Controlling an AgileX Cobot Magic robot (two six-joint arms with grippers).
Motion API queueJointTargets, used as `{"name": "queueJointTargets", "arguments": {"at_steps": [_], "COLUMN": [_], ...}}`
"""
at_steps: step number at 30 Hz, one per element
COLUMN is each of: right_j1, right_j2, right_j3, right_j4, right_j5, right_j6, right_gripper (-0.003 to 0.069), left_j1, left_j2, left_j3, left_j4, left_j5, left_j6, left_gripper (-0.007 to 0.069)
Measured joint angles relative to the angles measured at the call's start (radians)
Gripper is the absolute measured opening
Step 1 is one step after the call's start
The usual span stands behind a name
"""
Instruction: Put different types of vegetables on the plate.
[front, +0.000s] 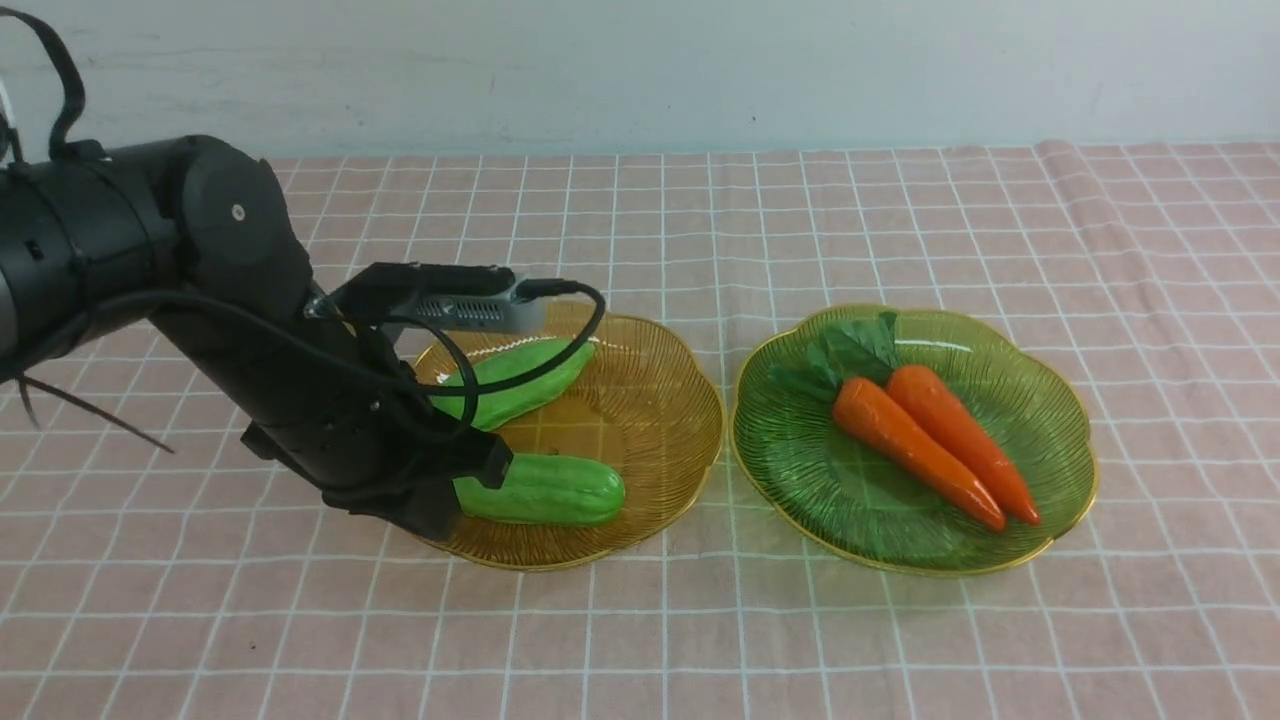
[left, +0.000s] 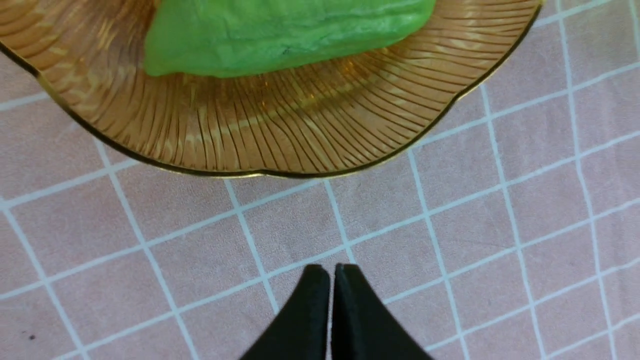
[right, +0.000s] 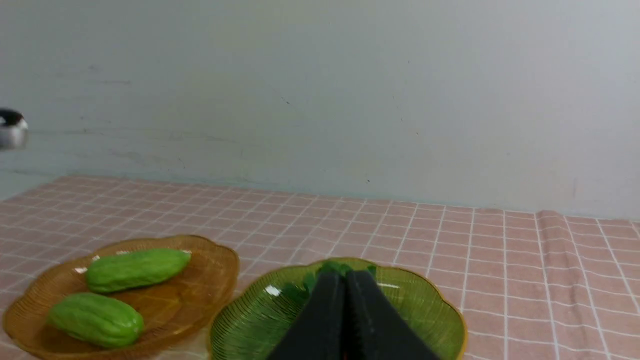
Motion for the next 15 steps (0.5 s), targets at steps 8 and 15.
{"name": "queueJointTargets", "arguments": {"at_steps": [8, 15], "right_j1": [-0.078, -0.189], "right_j2": [-0.025, -0.025], "right_j3": [0.142, 0.259], "right_j4": [-0.097, -0.135], "right_j5": [-0.019, 0.007], "right_j6": [0.000, 0.000], "right_gripper": [-0.0015, -0.0015], "left_j1": [0.000, 0.000], "left_j2": [-0.109, -0.230], "left_j3": [-0.001, -0.001], "left_j4": [0.003, 0.036], "left_j5": [0.013, 0.034], "left_j6": [0.000, 0.004], "left_gripper": [-0.0003, -0.0003]}}
